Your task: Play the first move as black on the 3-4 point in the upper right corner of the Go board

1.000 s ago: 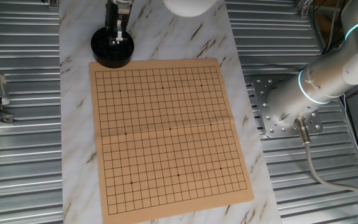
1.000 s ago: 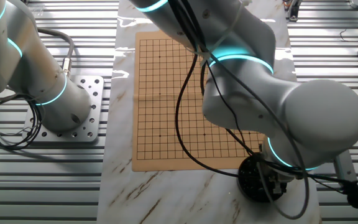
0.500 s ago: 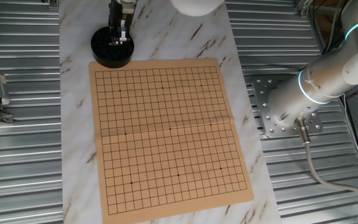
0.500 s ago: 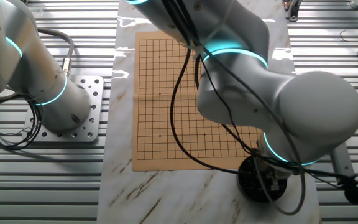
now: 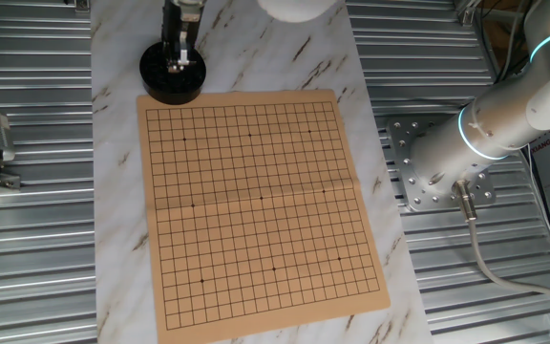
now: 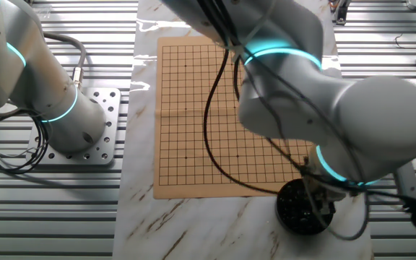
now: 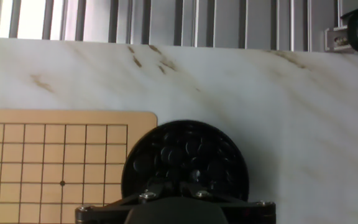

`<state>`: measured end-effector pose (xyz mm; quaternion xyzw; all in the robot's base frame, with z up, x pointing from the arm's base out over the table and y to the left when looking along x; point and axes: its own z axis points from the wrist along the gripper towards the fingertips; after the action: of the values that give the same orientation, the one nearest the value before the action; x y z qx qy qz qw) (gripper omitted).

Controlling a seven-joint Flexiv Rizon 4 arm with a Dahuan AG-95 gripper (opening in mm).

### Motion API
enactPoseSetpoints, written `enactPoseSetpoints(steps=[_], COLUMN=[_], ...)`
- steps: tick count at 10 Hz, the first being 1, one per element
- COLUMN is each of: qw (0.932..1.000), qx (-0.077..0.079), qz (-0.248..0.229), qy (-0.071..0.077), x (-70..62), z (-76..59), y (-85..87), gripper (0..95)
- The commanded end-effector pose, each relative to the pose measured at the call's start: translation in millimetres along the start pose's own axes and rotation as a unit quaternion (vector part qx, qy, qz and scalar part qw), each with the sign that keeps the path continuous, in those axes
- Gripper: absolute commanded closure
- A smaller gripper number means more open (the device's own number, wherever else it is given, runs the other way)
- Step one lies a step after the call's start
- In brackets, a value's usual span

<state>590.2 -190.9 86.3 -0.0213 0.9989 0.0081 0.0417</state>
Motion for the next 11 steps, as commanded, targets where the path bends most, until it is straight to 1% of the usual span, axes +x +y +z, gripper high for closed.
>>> enactPoseSetpoints(steps=[1, 4, 8, 10, 11], qw=[1.0, 0.9999, 0.9996, 0.9995, 0.9994], qx=[-0.002, -0.001, -0.004, -0.006, -0.006], qz=[0.005, 0.014, 0.026, 0.033, 0.033], qy=[-0.001, 0.002, -0.002, -0.001, 0.0], x=[-2.1, -6.7, -8.5, -9.5, -9.8], z=[1.1, 2.1, 10.2, 10.4, 10.2], y=[5.4, 16.9, 35.4, 43.7, 44.8], gripper=[95.0, 95.0, 95.0, 95.0, 95.0])
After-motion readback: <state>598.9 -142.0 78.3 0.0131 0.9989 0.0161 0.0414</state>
